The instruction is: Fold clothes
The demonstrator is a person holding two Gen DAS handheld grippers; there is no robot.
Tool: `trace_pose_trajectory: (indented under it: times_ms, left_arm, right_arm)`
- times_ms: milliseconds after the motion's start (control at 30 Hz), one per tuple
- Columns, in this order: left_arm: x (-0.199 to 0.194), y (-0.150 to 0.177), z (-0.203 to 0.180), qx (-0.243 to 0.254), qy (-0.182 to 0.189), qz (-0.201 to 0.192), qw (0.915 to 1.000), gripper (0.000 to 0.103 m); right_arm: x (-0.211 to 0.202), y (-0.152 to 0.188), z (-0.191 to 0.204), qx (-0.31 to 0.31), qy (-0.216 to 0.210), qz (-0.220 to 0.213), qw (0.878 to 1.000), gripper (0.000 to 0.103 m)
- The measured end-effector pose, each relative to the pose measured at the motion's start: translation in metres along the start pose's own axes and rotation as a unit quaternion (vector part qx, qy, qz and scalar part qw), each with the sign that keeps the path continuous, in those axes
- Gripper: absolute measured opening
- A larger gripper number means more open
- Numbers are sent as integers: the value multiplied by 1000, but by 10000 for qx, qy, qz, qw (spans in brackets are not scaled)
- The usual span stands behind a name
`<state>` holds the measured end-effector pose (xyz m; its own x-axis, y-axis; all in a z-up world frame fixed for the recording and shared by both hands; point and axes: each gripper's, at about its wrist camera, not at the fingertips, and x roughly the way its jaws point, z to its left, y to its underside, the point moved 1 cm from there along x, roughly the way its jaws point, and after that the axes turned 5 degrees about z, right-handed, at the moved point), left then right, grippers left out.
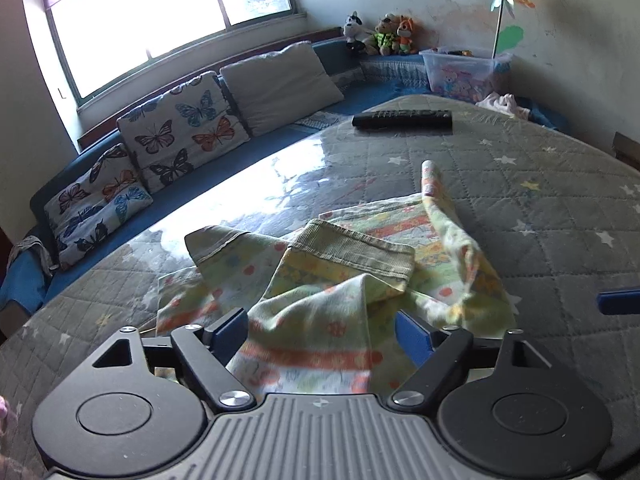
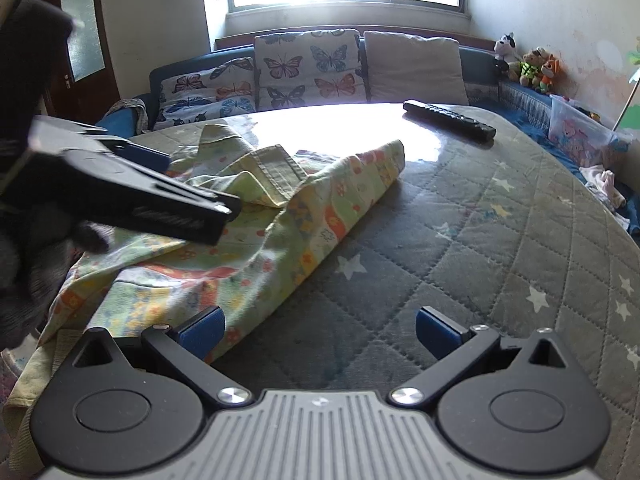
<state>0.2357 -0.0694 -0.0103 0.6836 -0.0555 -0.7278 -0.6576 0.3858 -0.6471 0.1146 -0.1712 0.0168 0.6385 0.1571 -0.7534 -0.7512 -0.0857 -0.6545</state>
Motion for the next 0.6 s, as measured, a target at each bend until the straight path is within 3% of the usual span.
trace_pose_trajectory:
  times_ms: [100,167,233,433,600]
  left_arm:
    - [17,-4,2,-45,20,117,9999,58]
    - [23,-3,6,-131,77,144,9998,22]
    - [21,-1,11,-275,119,84,9995,8]
    - [-14,5,48,-858,-292,-302,9954,4]
    - [-54,28,94,-1420,-802,-558,9850,3]
  right_arm:
    - [1,-1,-4,51,2,16,10000,103]
    - [2,-1,-7,72,11,19,10000,102]
    - [2,-2,-8,72,24,12,10000,102]
    - [-3,-9,-5,-29,2,-100,9999,98]
    - [-8,-22,13,-324,-106,-248,9991,97]
